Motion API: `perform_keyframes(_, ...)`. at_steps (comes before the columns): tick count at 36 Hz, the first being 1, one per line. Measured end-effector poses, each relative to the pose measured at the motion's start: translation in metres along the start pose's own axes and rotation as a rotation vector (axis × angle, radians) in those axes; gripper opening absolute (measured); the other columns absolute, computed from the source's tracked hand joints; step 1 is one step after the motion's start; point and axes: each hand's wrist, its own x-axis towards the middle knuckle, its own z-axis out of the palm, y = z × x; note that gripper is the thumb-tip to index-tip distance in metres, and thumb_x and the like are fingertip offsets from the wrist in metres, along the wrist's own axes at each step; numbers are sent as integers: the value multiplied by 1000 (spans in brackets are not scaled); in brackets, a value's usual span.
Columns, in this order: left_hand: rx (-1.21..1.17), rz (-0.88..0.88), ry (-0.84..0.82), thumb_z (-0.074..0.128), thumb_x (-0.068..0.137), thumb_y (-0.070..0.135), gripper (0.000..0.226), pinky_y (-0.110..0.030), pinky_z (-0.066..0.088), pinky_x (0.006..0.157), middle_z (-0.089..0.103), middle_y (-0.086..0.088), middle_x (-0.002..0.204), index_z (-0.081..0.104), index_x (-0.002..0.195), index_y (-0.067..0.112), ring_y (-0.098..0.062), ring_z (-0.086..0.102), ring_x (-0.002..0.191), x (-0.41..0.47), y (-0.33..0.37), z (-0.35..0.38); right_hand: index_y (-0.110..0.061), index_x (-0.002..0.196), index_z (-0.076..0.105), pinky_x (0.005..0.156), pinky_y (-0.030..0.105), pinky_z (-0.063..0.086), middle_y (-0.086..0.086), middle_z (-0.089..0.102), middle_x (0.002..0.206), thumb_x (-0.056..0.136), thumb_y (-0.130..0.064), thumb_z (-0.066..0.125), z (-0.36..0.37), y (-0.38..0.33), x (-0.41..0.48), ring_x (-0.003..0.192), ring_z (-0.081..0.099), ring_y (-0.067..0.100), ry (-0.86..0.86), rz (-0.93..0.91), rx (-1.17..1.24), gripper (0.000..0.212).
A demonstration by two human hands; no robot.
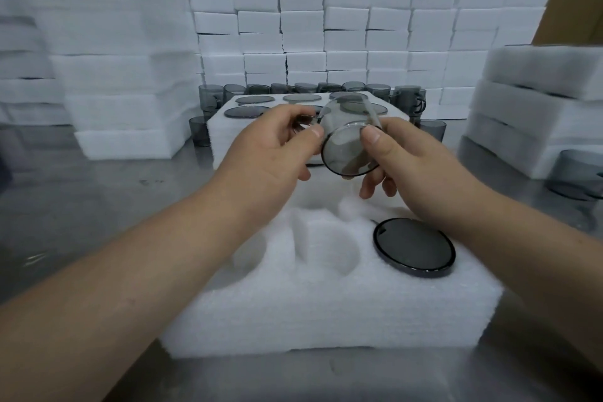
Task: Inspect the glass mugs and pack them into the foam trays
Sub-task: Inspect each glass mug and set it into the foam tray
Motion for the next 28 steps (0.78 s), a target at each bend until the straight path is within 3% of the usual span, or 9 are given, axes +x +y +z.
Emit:
perform_keyframes(8,83,21,-9,45,95,26,14,-10,38,51,58,13,75,53,89,35,3,55,54,0,-2,0,-31,93,57,60,24,36,-10,71,80,78,-63,39,-1,3,1,57,60,6,-8,7,37,40)
perform_keyframes(12,76,1,23,40,98,31,16,-23,42,60,60,15,77,53,90,34,-1,60,59,0,-2,-1,-37,92,57,60,25,35,-6,71,81,76,-67,37,0,4,2,57,58,7,-26,8,84,40)
perform_keyframes(18,60,-15,60,38,99,28,20,-26,42,58,58,30,65,52,87,33,-2,60,57,1,-3,0,-41,98,54,60,25,34,-4,71,79,81,-60,33,1,4,2,55,56,9,-16,2,100,33)
perform_keyframes(28,-89,-100,110,35,99,35,24,-27,40,57,66,13,62,53,86,25,-9,60,54,1,-2,-1,-40,104,53,60,23,34,-4,70,78,81,-61,28,1,5,4,55,55,9,-7,15,89,39)
